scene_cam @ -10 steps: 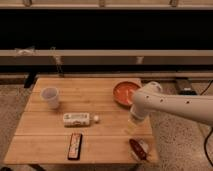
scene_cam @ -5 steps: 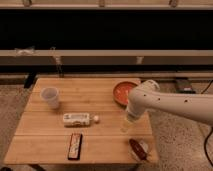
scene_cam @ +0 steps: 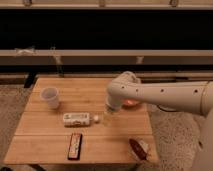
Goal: Place the bottle in the ceramic bowl
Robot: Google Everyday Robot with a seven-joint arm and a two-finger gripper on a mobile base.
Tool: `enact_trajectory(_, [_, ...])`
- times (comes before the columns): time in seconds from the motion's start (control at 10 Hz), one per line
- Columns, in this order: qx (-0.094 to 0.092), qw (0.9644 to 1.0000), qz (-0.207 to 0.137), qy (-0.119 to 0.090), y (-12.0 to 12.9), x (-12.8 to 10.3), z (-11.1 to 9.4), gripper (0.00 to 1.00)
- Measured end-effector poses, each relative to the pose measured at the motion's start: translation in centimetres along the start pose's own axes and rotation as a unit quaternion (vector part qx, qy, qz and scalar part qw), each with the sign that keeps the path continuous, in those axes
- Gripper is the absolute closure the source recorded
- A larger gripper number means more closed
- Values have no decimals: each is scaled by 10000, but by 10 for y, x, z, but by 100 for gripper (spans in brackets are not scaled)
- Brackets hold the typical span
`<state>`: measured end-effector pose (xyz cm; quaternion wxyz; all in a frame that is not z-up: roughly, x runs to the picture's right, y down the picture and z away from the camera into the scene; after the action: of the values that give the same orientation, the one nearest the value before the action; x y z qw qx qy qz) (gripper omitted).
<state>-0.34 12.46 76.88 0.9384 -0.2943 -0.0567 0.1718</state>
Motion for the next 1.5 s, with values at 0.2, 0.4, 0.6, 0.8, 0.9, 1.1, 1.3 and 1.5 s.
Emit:
enact_trajectory(0.2, [21, 9983, -585, -3, 15, -42, 15, 20])
enact_trajectory(0.4, [89, 9948, -1011, 49, 35, -69, 33, 20])
enact_trajectory(0.6, [230, 9905, -1346, 194, 51, -84, 54, 20])
enact_trajectory(0.8, [271, 9872, -1545, 289, 59, -92, 67, 20])
enact_trajectory(0.9, [260, 9857, -1633, 327, 61, -97, 72, 20])
enact_trajectory(1.1, [195, 9820, -1839, 391, 65, -108, 82, 20])
enact_trajectory(1.3, [110, 9798, -1953, 424, 63, -118, 88, 20])
enact_trajectory(1.5, [29, 9782, -2032, 423, 62, -126, 94, 20])
